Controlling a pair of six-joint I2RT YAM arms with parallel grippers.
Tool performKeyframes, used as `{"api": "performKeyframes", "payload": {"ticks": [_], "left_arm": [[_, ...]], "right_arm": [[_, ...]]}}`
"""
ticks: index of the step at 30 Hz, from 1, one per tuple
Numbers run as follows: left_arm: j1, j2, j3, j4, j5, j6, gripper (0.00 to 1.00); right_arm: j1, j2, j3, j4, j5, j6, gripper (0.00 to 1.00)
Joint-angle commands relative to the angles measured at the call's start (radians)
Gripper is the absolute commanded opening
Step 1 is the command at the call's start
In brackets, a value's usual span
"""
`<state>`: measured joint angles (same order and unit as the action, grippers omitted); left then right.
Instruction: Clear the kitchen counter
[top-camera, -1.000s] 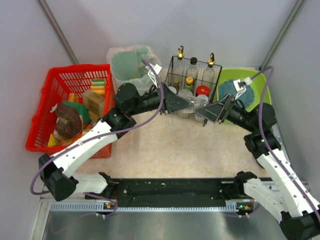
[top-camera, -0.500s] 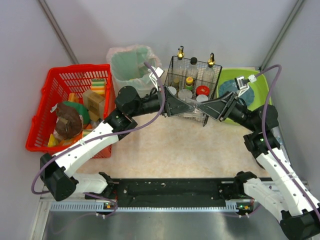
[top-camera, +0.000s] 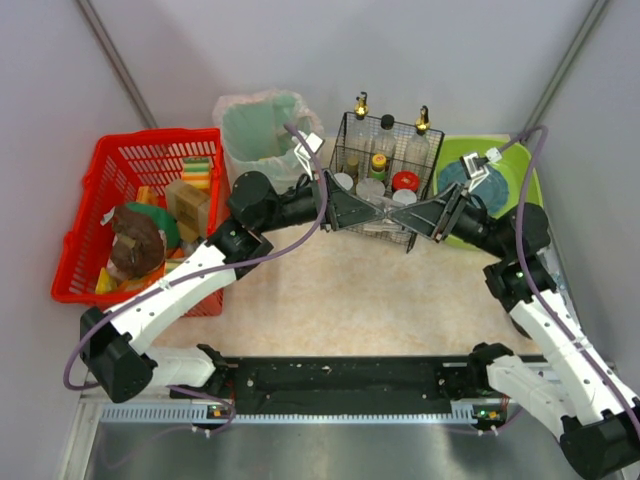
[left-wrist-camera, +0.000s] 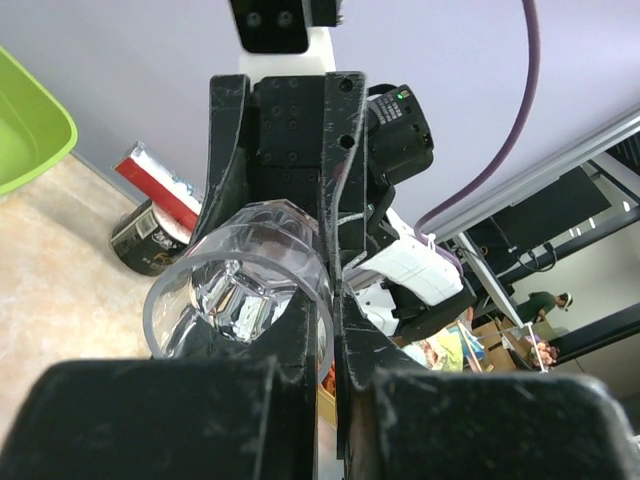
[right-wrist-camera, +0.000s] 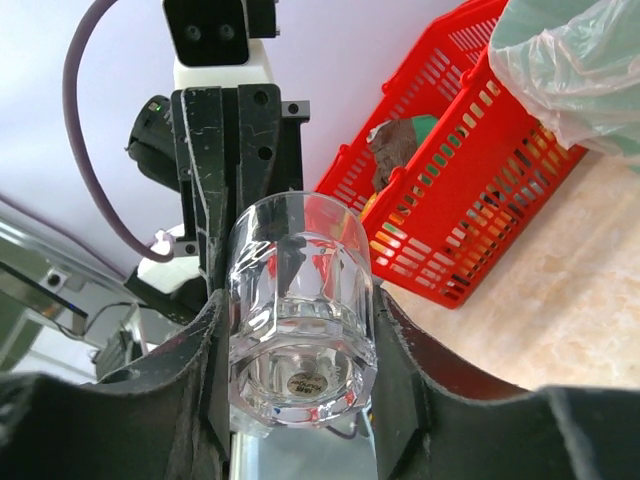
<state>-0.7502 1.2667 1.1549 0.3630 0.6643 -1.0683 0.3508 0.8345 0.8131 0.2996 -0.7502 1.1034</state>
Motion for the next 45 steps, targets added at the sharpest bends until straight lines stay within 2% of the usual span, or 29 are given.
{"api": "performKeyframes", "payload": {"ticks": [1, 3, 5, 9, 11, 13, 17, 19, 22, 25, 33, 45], "left_arm": [[0.002, -0.020, -0.006, 0.070, -0.003, 0.005, 0.00], [0.002, -0.018, -0.007, 0.068, 0.000, 0.010, 0.00], [0.005, -0.023, -0.011, 0.062, -0.003, 0.016, 0.09], [0.012, -0.035, -0.018, -0.001, -0.023, 0.059, 0.41], [0.018, -0.053, -0.018, -0.083, -0.037, 0.103, 0.63], [0.025, -0.079, -0.018, -0.191, -0.078, 0.171, 0.74], [0.038, -0.154, -0.014, -0.485, -0.257, 0.367, 0.85], [0.038, -0.205, -0.008, -0.670, -0.499, 0.470, 0.86], [0.037, -0.302, -0.035, -0.826, -0.837, 0.568, 0.87], [0.037, -0.386, -0.069, -0.880, -0.956, 0.649, 0.88], [0.037, -0.483, -0.142, -0.860, -0.936, 0.818, 0.98], [0.038, -0.518, -0.227, -0.740, -0.706, 0.818, 0.98]], "right_arm": [[0.019, 0.005, 0.055, 0.024, -0.029, -0.010, 0.19], [0.017, 0.005, 0.063, 0.009, -0.026, -0.011, 0.07], [0.017, 0.006, 0.075, -0.028, -0.018, -0.031, 0.00], [0.019, 0.005, 0.121, -0.192, 0.038, -0.117, 0.00], [0.016, 0.005, 0.155, -0.293, 0.092, -0.180, 0.00], [0.017, 0.008, 0.191, -0.446, 0.167, -0.256, 0.00], [0.008, 0.041, 0.290, -0.715, 0.354, -0.410, 0.00], [-0.007, 0.072, 0.343, -0.830, 0.446, -0.477, 0.00], [-0.051, 0.130, 0.412, -0.971, 0.578, -0.562, 0.00], [-0.108, 0.190, 0.472, -1.069, 0.711, -0.619, 0.00], [-0.237, 0.360, 0.584, -1.177, 1.101, -0.706, 0.00], [-0.478, 0.647, 0.696, -1.162, 1.163, -0.752, 0.00]]}}
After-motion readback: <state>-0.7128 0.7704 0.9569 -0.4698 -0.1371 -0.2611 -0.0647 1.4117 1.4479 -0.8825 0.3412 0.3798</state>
